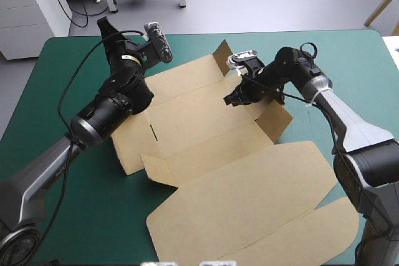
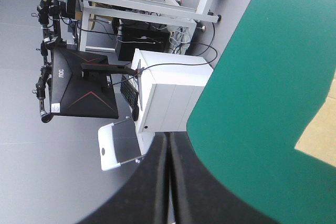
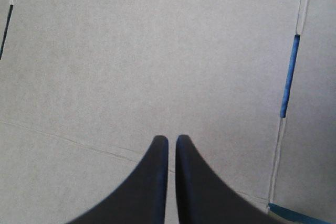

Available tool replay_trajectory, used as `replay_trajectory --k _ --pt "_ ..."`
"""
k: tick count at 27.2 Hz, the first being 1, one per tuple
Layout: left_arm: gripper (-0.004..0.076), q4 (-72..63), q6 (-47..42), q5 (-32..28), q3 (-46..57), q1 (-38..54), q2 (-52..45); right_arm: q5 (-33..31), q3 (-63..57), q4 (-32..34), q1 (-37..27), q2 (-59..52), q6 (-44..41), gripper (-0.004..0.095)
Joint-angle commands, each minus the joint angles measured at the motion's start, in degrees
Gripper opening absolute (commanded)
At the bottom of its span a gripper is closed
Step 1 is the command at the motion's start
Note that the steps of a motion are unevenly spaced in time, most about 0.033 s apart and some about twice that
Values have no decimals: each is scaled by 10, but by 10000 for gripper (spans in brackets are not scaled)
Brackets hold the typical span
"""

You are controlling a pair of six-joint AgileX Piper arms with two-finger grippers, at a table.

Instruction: Fold the box

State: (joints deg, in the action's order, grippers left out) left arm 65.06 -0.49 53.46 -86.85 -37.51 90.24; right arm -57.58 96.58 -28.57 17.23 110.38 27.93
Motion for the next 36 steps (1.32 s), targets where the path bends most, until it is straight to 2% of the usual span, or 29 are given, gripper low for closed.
replay_trajectory --k 1,25,28,34,36 --pt "-10 27 -10 -7 -18 -3 -24 8 19 -19 -1 -31 4 39" --pt "-10 26 -10 -4 -18 -3 -24 6 19 -19 -1 -31 4 55" --pt "-10 25 -10 -4 -18 -3 -24 -8 19 -22 -1 -31 11 176" --pt "-10 6 -10 -4 -18 -3 -24 -47 19 -26 -1 -34 15 617" --pt "-10 1 -10 -4 -18 -3 -24 -67 25 -26 -1 -34 15 672"
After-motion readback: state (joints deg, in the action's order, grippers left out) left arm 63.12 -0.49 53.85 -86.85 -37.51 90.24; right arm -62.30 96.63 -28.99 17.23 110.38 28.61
